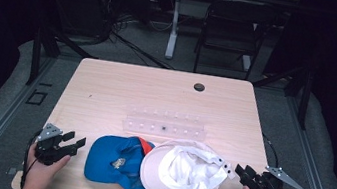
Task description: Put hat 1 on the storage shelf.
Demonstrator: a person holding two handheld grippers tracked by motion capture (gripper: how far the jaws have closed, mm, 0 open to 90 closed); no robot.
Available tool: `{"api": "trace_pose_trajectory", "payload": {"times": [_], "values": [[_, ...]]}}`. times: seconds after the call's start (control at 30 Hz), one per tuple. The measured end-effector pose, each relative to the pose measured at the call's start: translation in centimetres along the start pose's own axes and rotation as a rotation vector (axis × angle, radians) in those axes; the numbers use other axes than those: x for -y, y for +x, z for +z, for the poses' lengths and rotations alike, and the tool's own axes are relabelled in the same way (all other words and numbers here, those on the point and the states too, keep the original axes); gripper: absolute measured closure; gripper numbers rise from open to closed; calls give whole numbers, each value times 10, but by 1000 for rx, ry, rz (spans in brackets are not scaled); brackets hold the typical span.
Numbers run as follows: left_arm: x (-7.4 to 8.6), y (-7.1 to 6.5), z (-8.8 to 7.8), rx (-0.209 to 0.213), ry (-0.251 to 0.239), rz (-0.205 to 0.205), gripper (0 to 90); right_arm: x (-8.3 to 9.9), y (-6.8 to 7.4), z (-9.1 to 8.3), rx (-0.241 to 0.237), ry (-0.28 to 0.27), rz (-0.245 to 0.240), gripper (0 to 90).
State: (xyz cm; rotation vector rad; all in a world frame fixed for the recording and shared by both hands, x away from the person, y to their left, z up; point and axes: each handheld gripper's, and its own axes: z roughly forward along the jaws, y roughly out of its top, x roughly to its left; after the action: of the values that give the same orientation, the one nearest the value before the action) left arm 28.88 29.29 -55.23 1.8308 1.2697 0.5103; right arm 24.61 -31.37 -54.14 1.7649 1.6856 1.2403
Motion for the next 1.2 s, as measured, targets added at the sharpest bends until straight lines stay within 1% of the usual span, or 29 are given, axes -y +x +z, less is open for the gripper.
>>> {"api": "trace_pose_trajectory", "payload": {"times": [0.03,0.07,0.1,0.2,0.3,0.33,0.4,0.43,0.47,0.5,0.53,0.57,0.6,0.63,0.73,0.77,0.8,0.83,0.9,0.93,1.0,1.07,1.1,1.17,1.2], "values": [[0,0,1,-3,-11,2,479,0,0,-1,7,-7,-2,560],[0,0,1,-3,-11,2,479,0,0,-1,7,-7,-2,560],[-1,0,1,-6,-11,4,481,0,0,-2,2,-12,11,560],[-3,0,2,-12,-14,3,490,0,-1,-5,-7,-13,9,553],[-4,1,3,-6,-3,3,514,-1,-2,-7,-2,-2,0,544],[-5,1,4,3,-3,2,515,-2,-1,-9,-7,7,-2,527],[-7,0,4,2,1,9,517,-6,1,-10,-10,43,-10,518],[-7,0,4,2,1,9,519,-6,1,-10,-10,43,-10,518],[-8,0,5,3,2,13,520,-9,5,-11,5,62,-21,516],[-8,-1,6,4,5,15,520,-12,6,-12,-3,70,-17,512],[-9,-1,7,6,14,19,520,-15,7,-13,-7,89,-15,509],[-9,-1,9,9,15,17,520,-18,8,-13,-8,102,-24,509],[-9,-1,9,9,15,17,520,-18,8,-13,-8,102,-24,509],[-10,-1,10,11,14,16,520,-21,9,-13,-2,115,-41,507],[-12,-3,15,19,15,13,519,-31,12,-13,0,166,-52,498],[-13,-3,16,23,28,17,519,-34,13,-13,11,172,-56,494],[-13,-3,17,22,21,16,519,-36,13,-14,13,183,-59,491],[-13,-3,17,22,21,16,519,-36,13,-14,13,183,-59,491],[-14,-4,18,28,27,17,519,-43,12,-15,-1,202,-49,491],[-14,-4,19,28,18,12,519,-46,12,-15,-8,209,-35,492],[-14,-4,20,31,19,13,519,-50,12,-16,-12,236,-37,499],[-15,-4,20,32,26,15,519,-52,13,-16,-16,243,-39,503],[-15,-5,20,34,28,15,519,-57,16,-16,-17,268,-44,519],[-15,-5,21,36,33,20,519,-61,18,-16,-37,289,-51,533],[-15,-5,21,36,33,20,519,-64,20,-16,-42,301,-47,535]]}}
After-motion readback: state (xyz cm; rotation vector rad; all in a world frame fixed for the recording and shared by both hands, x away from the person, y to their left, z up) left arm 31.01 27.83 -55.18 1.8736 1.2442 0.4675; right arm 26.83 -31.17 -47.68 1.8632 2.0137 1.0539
